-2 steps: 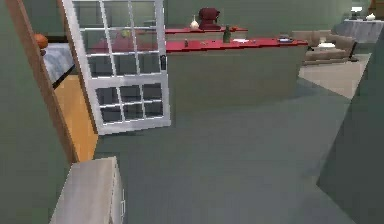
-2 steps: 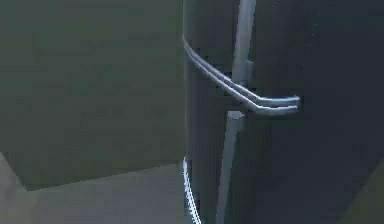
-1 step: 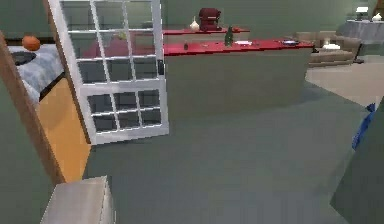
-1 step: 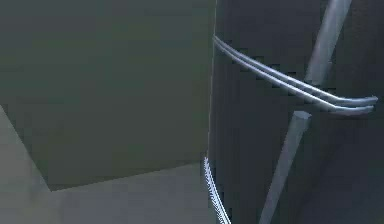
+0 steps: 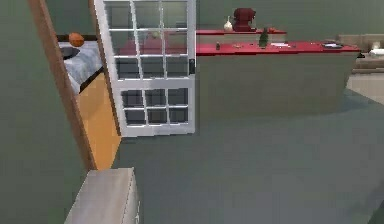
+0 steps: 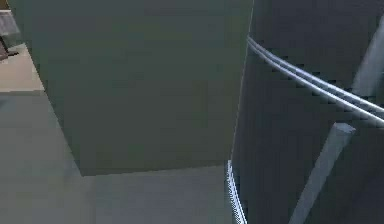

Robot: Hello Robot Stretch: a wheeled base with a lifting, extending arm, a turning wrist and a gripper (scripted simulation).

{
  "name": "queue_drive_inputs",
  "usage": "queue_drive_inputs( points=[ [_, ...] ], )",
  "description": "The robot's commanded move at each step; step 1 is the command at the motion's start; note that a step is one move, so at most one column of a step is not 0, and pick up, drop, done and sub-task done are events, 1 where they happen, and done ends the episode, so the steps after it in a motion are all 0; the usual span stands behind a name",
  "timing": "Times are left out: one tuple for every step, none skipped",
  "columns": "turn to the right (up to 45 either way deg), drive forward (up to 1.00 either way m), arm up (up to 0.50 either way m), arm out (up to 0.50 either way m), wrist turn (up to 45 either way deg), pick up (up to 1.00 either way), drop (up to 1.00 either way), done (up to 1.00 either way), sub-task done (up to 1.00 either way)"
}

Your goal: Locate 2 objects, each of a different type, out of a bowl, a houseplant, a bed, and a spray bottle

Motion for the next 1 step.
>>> queue_drive_inputs(
  points=[
    [0.0,1.0,0.0,0.0,0.0,0.0,0.0,0.0,0.0]
  ],
)
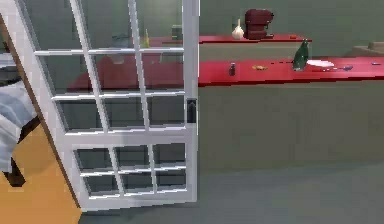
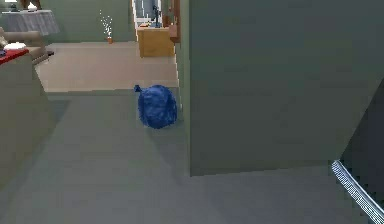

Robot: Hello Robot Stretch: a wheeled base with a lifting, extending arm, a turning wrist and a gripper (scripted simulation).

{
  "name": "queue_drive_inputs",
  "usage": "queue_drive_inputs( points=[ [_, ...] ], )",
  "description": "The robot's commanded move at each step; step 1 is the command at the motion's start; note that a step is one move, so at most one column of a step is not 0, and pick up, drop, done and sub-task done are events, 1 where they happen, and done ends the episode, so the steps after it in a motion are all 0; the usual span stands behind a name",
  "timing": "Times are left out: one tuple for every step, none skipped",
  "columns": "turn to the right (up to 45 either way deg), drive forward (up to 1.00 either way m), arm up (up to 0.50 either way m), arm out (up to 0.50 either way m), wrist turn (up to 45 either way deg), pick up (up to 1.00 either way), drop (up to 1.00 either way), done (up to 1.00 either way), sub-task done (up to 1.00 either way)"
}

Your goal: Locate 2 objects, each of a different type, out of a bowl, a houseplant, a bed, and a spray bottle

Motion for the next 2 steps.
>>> queue_drive_inputs(
  points=[
    [-3.0,0.0,0.0,0.0,0.0,0.0,0.0,0.0,0.0],
    [0.0,0.1,0.0,0.0,0.0,0.0,0.0,0.0,0.0]
  ],
)
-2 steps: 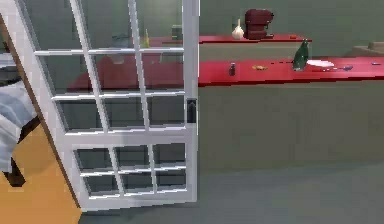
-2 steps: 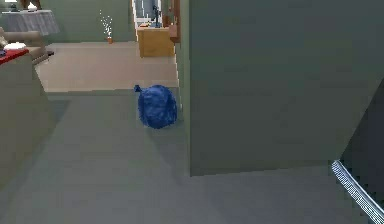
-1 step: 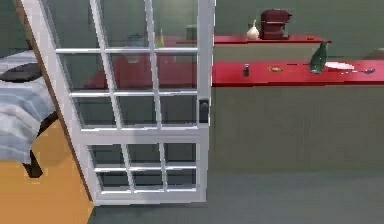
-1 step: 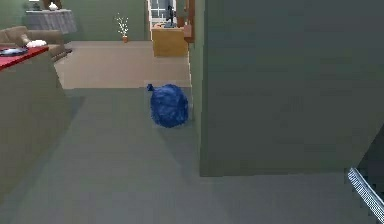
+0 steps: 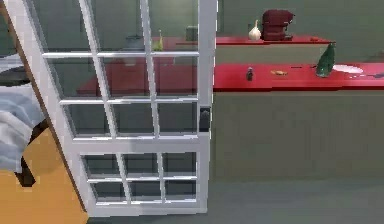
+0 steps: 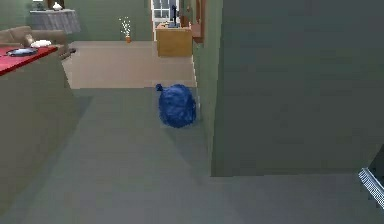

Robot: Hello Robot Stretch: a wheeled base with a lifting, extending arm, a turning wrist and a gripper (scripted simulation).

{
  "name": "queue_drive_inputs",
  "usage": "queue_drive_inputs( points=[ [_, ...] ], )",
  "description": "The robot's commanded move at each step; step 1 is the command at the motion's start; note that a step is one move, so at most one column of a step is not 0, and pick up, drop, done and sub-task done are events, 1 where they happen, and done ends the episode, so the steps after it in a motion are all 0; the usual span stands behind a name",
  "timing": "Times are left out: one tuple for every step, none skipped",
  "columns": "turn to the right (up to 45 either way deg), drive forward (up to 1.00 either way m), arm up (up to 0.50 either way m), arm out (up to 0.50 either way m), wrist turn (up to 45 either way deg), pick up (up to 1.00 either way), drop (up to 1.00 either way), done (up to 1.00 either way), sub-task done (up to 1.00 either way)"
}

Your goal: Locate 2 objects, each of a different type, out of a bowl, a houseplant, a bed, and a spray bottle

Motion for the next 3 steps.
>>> queue_drive_inputs(
  points=[
    [-45.0,0.0,0.0,0.0,0.0,0.0,0.0,0.0,0.0],
    [0.0,1.0,0.0,0.0,0.0,0.0,0.0,0.0,0.0],
    [-18.0,0.0,0.0,0.0,0.0,0.0,0.0,0.0,0.0]
  ],
)
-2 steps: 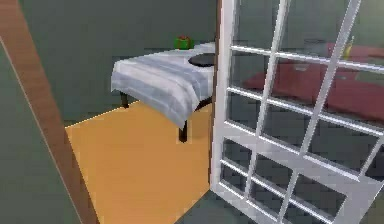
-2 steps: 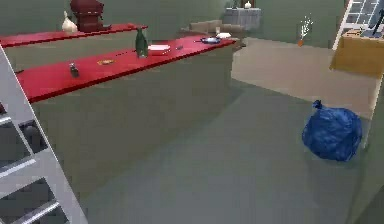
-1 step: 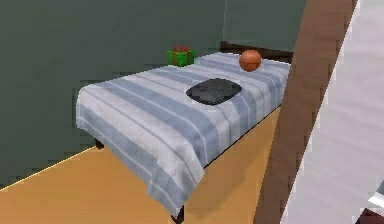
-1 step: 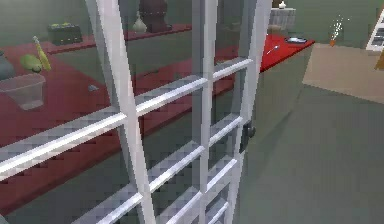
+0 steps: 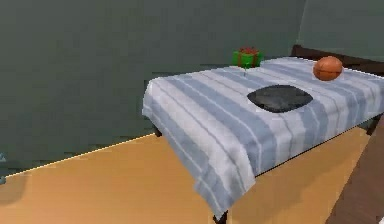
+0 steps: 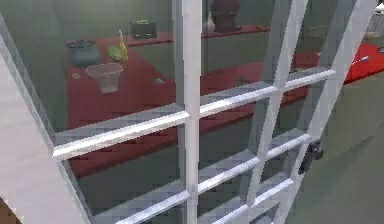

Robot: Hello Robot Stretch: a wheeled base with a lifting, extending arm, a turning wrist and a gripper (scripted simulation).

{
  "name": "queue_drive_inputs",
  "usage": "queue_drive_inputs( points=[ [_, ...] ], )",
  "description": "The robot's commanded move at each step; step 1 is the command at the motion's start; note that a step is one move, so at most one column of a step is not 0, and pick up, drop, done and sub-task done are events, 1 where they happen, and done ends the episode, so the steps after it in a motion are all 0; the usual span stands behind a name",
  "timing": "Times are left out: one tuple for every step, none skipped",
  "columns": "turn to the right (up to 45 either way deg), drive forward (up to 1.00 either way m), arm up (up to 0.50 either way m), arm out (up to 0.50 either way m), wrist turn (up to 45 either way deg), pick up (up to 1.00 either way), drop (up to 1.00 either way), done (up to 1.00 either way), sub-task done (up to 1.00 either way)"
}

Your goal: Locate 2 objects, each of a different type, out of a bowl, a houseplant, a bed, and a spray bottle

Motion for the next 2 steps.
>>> queue_drive_inputs(
  points=[
    [0.0,0.05,0.0,0.0,0.0,0.0,0.0,0.0,0.0],
    [21.0,0.0,0.0,0.0,0.0,0.0,0.0,0.0,0.0]
  ],
)
